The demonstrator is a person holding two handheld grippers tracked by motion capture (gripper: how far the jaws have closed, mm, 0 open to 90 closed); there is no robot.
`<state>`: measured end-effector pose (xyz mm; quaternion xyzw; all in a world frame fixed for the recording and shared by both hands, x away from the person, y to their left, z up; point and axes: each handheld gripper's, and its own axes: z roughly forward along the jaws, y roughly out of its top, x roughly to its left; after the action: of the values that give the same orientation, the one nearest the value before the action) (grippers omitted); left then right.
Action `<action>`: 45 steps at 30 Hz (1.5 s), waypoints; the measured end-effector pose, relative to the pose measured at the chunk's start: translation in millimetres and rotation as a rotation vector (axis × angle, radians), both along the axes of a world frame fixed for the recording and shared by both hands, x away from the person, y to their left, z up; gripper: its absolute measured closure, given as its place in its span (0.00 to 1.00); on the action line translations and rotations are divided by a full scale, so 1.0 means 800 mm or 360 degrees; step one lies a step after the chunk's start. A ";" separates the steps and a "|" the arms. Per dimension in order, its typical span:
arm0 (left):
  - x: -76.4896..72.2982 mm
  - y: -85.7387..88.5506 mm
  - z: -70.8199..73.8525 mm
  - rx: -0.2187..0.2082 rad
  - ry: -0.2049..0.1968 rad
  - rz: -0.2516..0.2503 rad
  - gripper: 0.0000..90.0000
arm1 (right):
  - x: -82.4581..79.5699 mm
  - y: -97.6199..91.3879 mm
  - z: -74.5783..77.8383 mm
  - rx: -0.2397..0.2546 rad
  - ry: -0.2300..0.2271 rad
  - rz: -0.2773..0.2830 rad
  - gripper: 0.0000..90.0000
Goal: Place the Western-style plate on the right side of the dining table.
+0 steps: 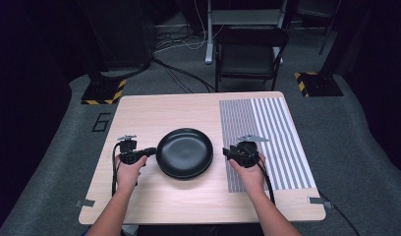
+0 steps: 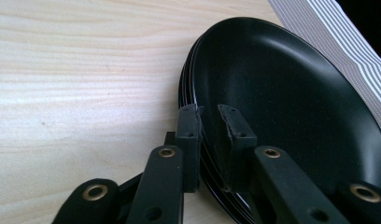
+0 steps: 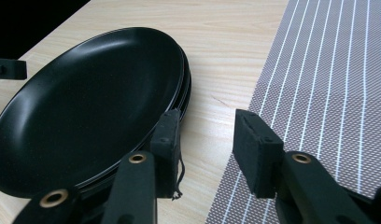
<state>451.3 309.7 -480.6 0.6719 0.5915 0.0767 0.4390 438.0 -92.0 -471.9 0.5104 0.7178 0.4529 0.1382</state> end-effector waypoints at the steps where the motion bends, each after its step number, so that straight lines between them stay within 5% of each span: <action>1: 0.000 0.000 -0.001 -0.0005 0.0001 0.0002 0.89 | 0.001 0.001 -0.001 0.0003 0.0004 -0.0003 0.69; 18: 0.001 0.001 -0.010 -0.0120 0.0041 0.0033 0.93 | 0.012 0.021 -0.015 0.0082 0.0108 0.0013 0.74; 28: 0.001 0.001 -0.016 -0.0148 0.0062 0.0028 0.90 | 0.022 0.030 -0.026 0.0206 0.0218 -0.0012 0.74; 36: 0.000 -0.001 -0.016 -0.0129 0.0047 0.0033 0.90 | 0.026 0.034 -0.031 0.0325 0.0277 -0.0018 0.73; 45: -0.003 -0.006 -0.013 -0.0074 0.0029 -0.0004 0.90 | 0.027 0.045 -0.035 0.0301 0.0309 0.0012 0.80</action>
<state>448.8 304.6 -490.9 0.6630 0.5963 0.0561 0.4491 459.2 -56.4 -499.7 0.5600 0.6838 0.4675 0.0177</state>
